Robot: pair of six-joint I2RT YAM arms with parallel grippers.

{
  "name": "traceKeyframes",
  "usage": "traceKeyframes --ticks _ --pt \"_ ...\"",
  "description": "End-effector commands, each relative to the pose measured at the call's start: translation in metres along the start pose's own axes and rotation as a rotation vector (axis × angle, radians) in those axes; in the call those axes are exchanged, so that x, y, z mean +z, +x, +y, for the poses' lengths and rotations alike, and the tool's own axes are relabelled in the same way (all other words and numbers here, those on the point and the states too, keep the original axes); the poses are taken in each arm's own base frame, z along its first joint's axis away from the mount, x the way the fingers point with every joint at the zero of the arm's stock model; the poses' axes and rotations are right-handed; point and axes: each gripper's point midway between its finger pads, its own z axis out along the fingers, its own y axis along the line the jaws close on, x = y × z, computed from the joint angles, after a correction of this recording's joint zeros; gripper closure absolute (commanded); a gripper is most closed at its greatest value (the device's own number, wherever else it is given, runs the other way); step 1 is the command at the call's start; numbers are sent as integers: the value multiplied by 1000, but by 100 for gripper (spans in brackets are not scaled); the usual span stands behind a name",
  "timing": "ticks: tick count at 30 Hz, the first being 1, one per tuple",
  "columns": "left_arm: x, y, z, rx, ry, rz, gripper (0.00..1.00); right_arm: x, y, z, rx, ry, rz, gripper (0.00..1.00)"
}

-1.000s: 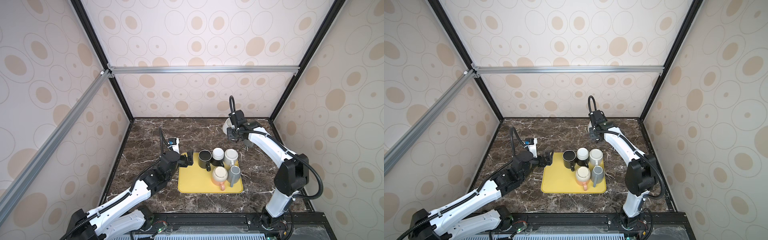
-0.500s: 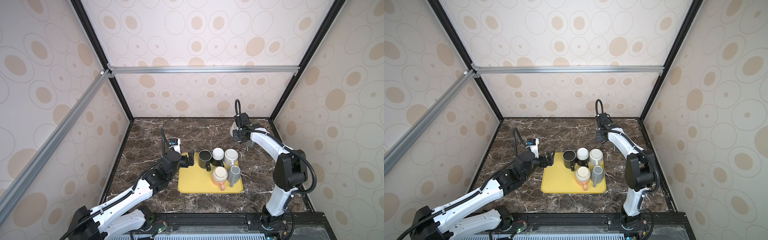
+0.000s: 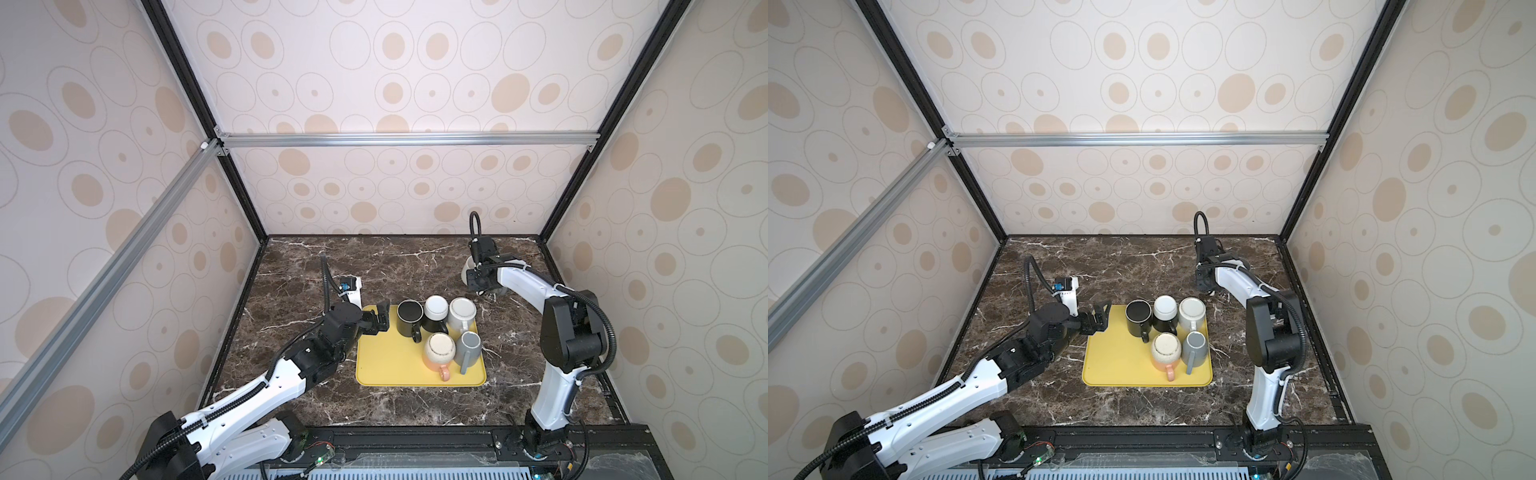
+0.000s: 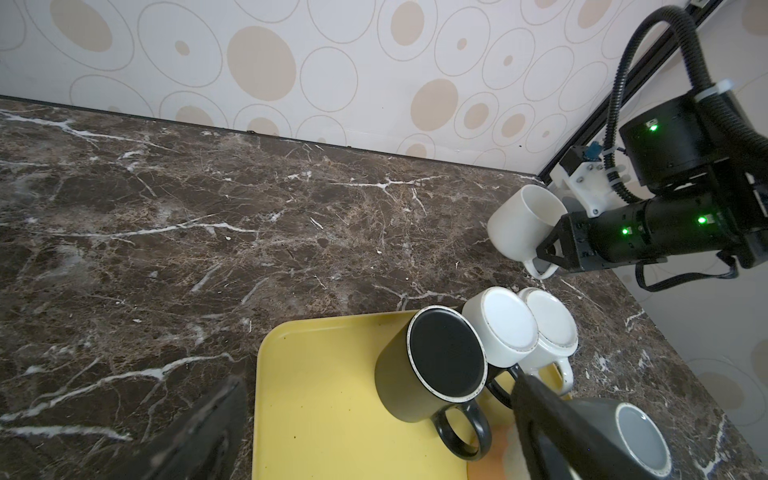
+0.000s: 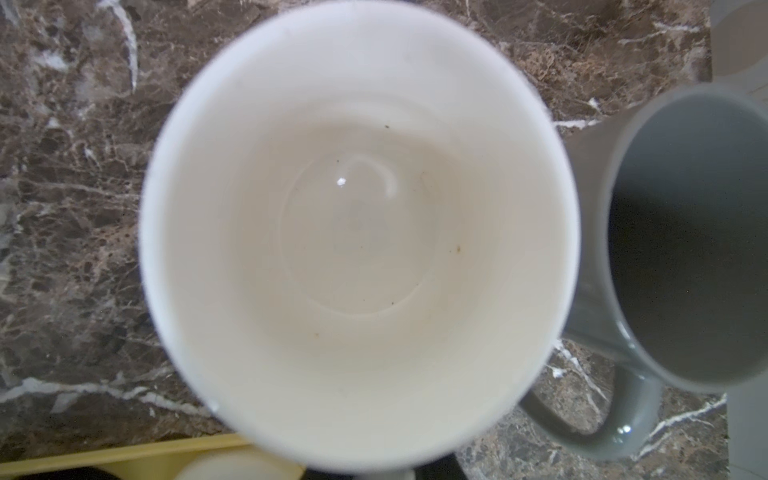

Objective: Turn the mug right side up

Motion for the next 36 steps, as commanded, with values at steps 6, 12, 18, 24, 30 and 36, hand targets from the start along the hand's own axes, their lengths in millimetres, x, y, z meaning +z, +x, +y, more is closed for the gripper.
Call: traceKeyframes --ticks 6,12,18,24,30,36 --pt "2 -2 1 -17 1 -9 0 6 -19 -1 63 -10 -57 100" --pt "3 2 2 -16 0 -4 0 11 -16 -1 70 -5 -49 100" --pt "3 4 2 -16 1 2 0 17 -13 -2 76 -8 -43 100" --pt "4 6 2 -20 5 4 0 23 -8 -4 86 -5 -30 100" --pt "5 7 2 -22 6 7 0 27 -5 1 93 -30 -20 100" --pt "5 10 2 -34 14 12 0 29 -2 -1 94 -16 -14 100"
